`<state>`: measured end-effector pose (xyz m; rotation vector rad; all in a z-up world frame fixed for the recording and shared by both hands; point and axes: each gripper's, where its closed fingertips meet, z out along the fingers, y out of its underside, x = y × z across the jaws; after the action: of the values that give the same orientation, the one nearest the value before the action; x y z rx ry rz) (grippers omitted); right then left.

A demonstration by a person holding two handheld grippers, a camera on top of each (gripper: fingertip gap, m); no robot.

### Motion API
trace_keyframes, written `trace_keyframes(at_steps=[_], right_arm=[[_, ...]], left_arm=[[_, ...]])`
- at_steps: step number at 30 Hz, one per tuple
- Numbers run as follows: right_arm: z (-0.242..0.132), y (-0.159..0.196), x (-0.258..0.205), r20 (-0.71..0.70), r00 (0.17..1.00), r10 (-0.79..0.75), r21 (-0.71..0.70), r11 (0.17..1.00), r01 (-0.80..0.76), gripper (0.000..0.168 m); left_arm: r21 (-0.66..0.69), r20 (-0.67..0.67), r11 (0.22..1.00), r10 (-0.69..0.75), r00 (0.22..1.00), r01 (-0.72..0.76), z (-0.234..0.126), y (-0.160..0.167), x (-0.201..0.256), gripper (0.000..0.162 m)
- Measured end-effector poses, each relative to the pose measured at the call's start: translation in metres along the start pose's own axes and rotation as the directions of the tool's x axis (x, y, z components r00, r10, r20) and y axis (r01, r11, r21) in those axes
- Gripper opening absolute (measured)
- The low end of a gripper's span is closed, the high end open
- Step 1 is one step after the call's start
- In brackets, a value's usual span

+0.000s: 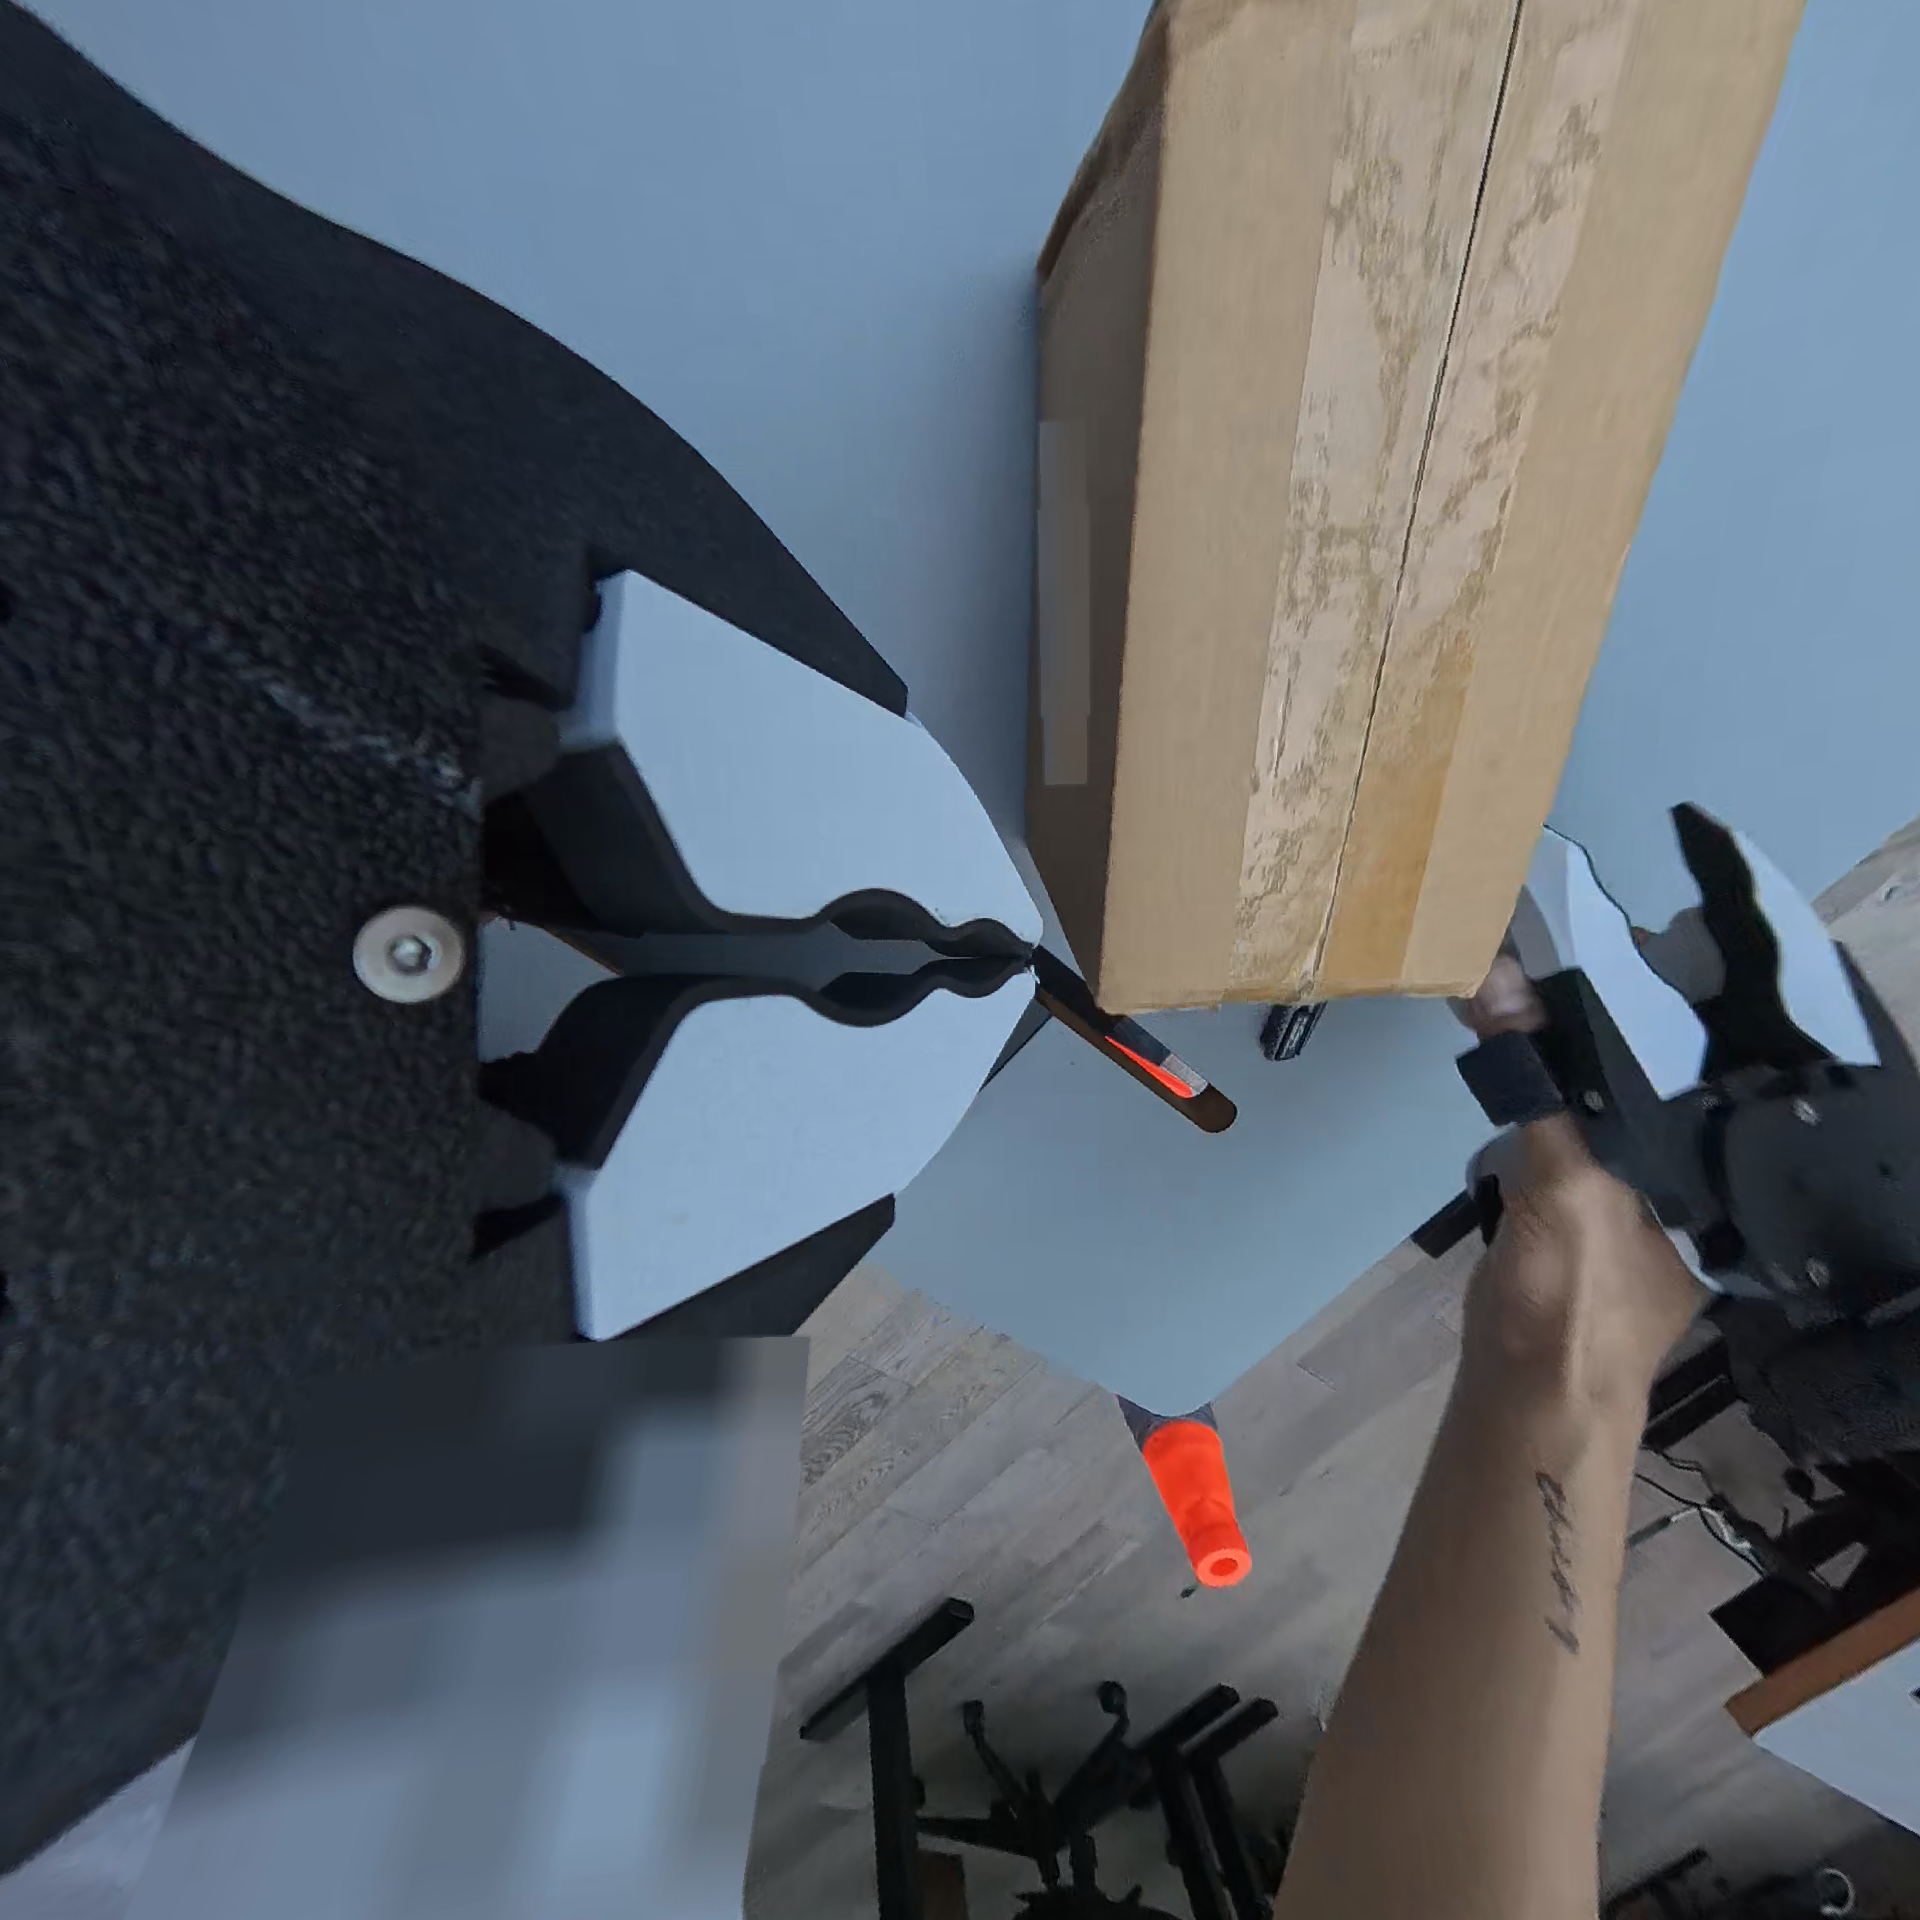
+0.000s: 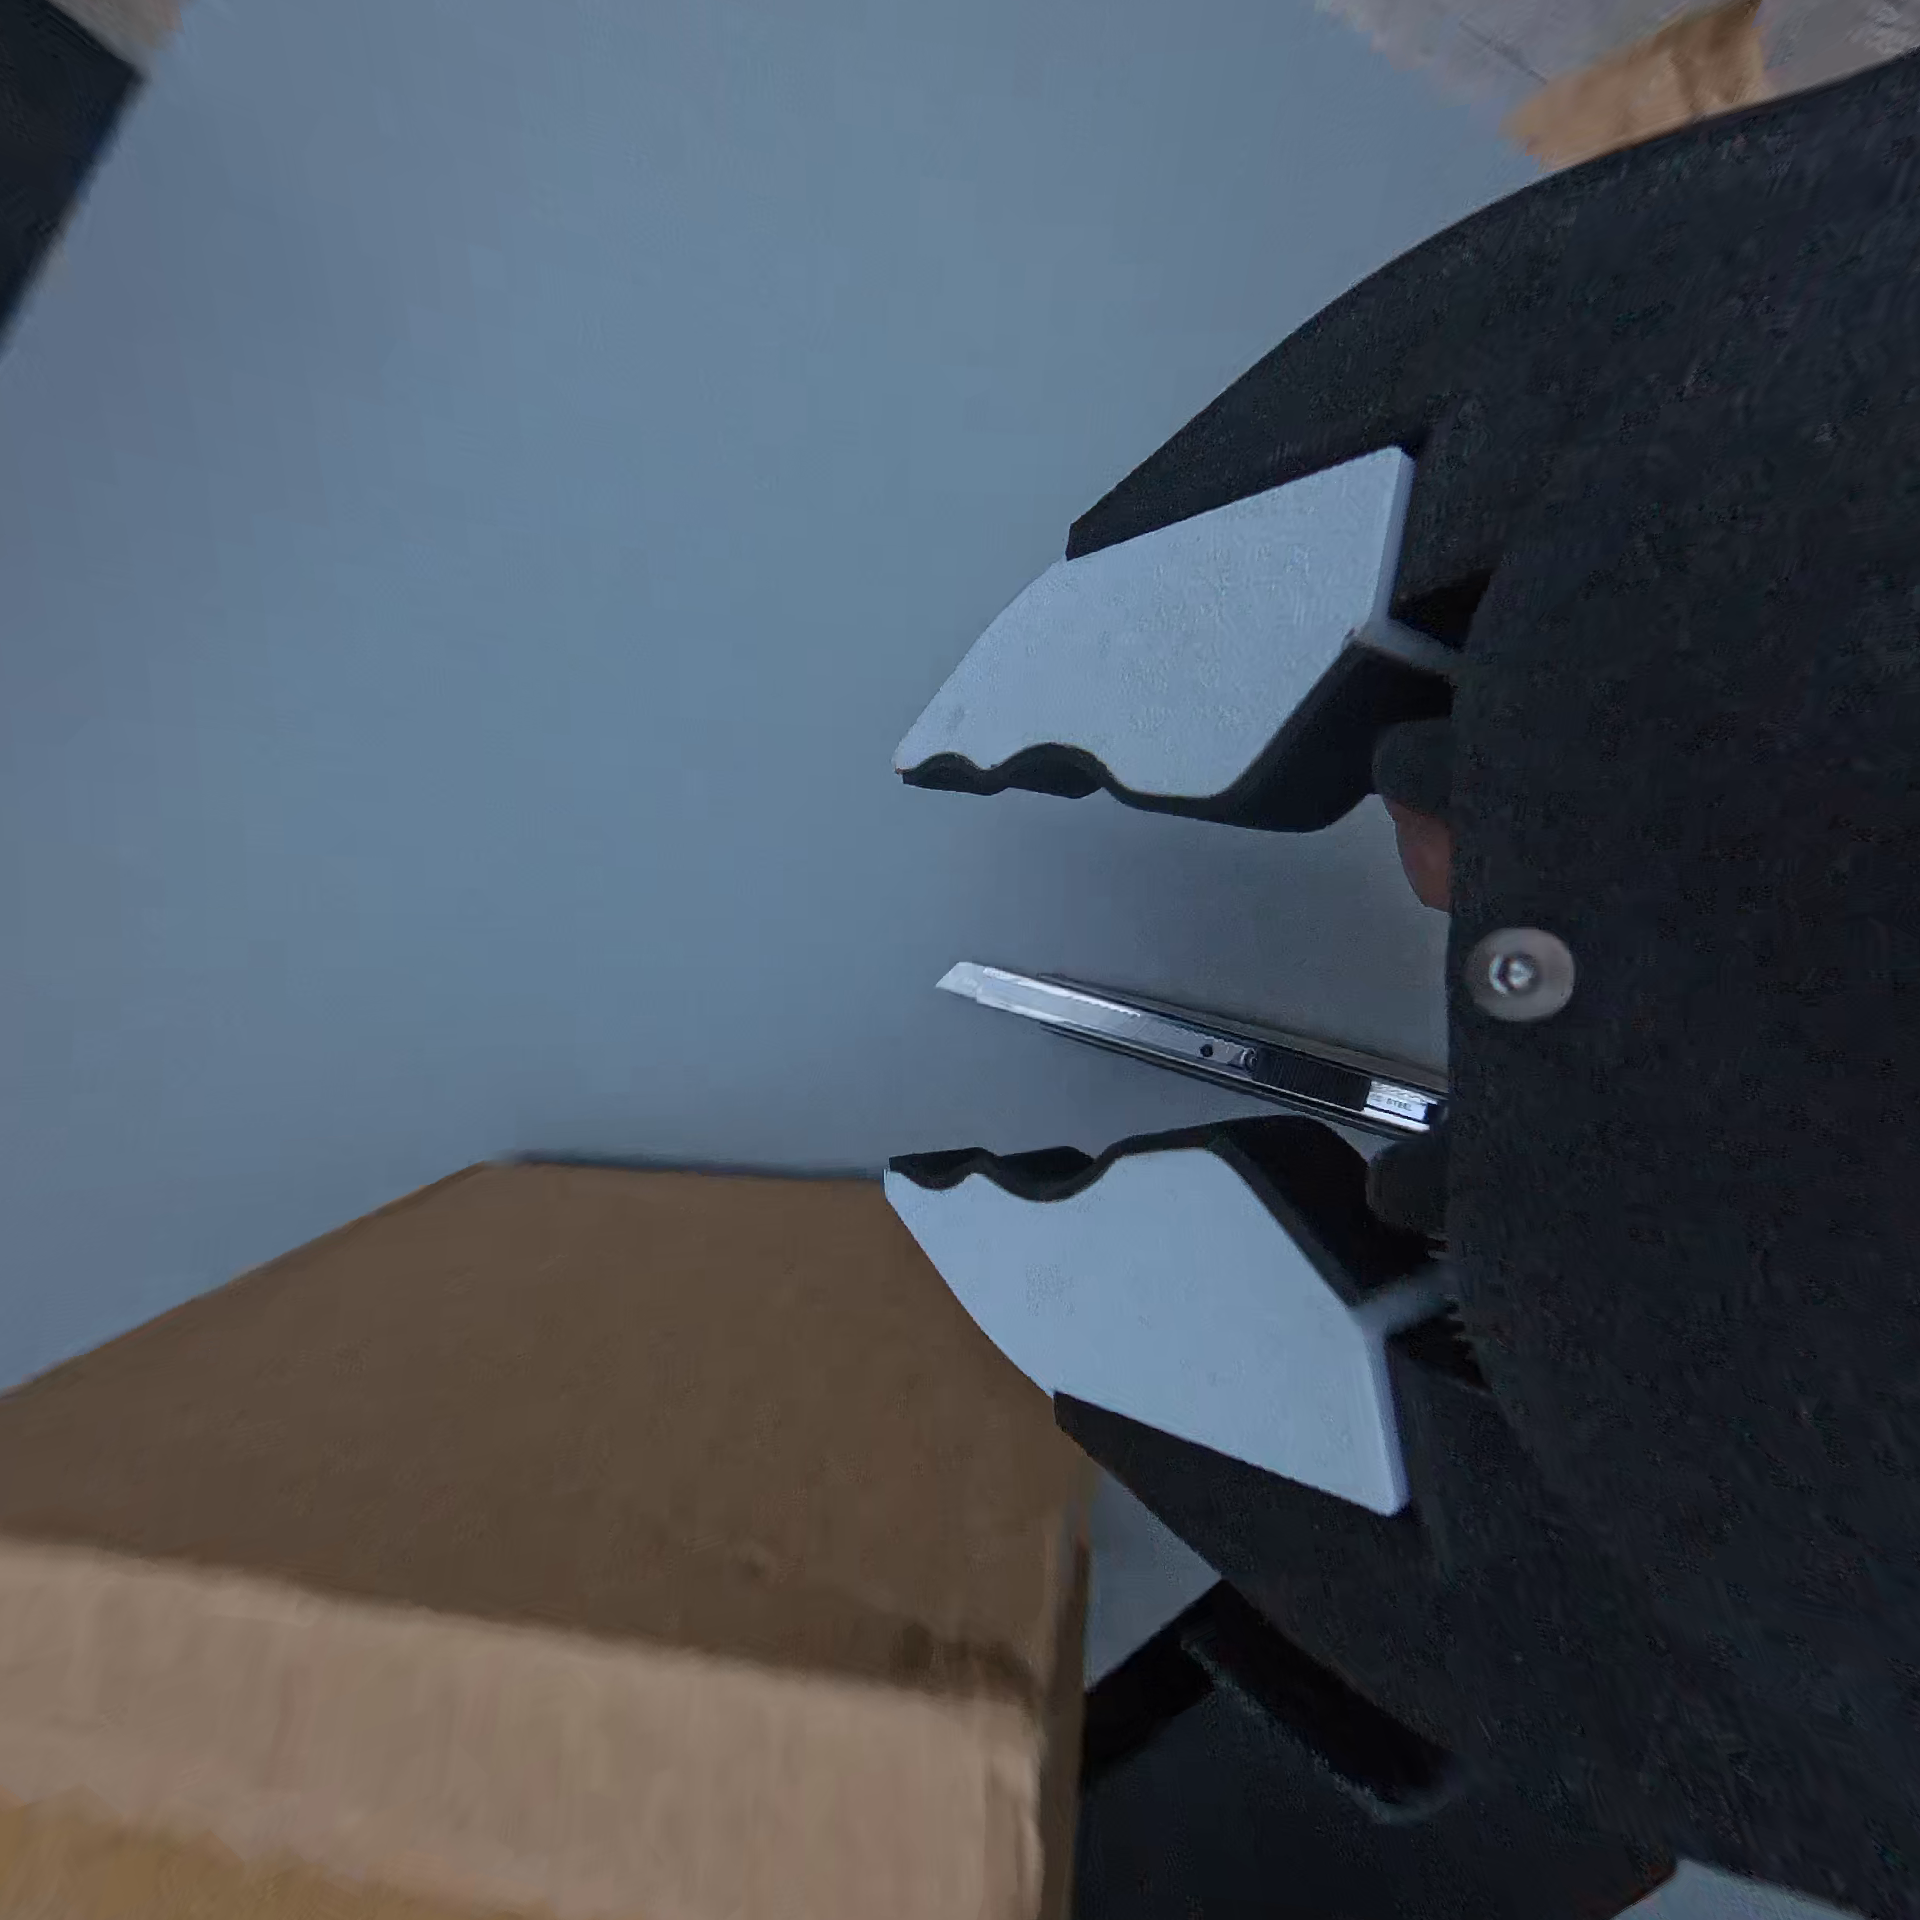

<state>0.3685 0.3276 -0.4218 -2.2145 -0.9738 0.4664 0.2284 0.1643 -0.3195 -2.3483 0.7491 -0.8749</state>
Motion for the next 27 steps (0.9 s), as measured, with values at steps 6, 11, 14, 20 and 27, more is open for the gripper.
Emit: trace_keyframes(at_steps=[6,11,14,20,27], right_arm=[[-0.080,-0.032,-0.089,0.046,0.731,-0.681,0.164,0.727,0.667,0.065],[-0.065,-0.029,-0.119,0.062,0.398,-0.915,0.108,0.403,0.909,0.058],[-0.053,-0.034,-0.117,0.019,0.225,-0.974,0.079,0.225,0.971,0.043],[-0.052,-0.025,-0.127,0.088,0.086,-0.992,0.105,0.095,0.990,0.019],[-0.055,-0.035,-0.142,0.214,0.534,-0.818,0.109,0.564,0.819,0.001]], left_arm=[[0.020,0.035,1.000,0.011,0.999,-0.012,0.040,0.002,0.024,0.000],[0.007,0.100,1.000,-0.003,0.995,0.003,0.063,0.005,0.020,0.010],[0.027,0.131,1.000,-0.018,0.991,0.015,0.065,0.003,0.017,0.007],[0.032,0.246,0.997,0.056,0.968,-0.066,0.062,0.005,0.009,0.007],[0.045,0.387,0.984,0.144,0.911,-0.175,0.049,-0.005,-0.003,0.048]])
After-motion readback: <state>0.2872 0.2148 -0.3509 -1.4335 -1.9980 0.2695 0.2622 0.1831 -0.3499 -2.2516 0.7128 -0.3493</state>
